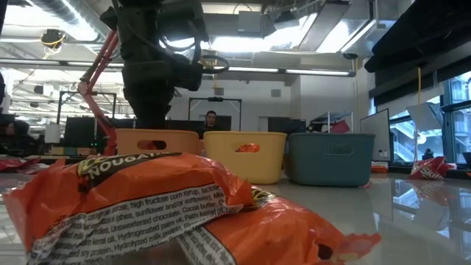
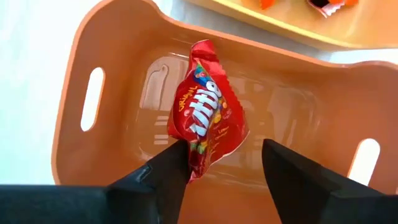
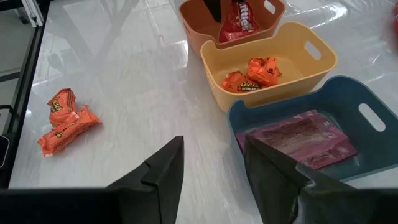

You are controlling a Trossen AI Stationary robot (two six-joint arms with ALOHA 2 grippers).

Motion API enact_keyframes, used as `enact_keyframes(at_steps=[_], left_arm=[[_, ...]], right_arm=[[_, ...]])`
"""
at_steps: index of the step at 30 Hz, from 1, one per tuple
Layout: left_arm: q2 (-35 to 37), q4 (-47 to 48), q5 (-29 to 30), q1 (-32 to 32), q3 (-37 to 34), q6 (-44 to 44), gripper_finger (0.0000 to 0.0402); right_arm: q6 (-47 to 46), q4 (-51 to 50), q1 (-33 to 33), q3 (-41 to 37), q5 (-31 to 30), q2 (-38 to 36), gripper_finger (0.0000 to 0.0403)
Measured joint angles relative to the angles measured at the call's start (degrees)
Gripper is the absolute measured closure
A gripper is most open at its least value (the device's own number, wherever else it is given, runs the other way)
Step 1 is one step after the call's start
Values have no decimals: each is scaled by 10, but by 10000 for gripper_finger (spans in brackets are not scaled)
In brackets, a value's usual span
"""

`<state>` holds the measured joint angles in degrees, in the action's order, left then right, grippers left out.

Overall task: Sort candy
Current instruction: Put the red candy into the orange bin

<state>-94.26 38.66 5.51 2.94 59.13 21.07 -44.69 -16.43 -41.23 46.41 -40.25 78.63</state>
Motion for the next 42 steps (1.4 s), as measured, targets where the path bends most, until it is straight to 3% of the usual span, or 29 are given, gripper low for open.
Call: enact_keyframes(at_steps=[21,33,42], left_arm=[[3,76,-5,11,82,37,208],[26,161,60,97,93,131,208],[58,232,103,178,93,198,208]], right_arm=[[0,0,0,0,0,0,237],[4,0,5,7,1,0,237],[47,1,55,51,61,0,237]])
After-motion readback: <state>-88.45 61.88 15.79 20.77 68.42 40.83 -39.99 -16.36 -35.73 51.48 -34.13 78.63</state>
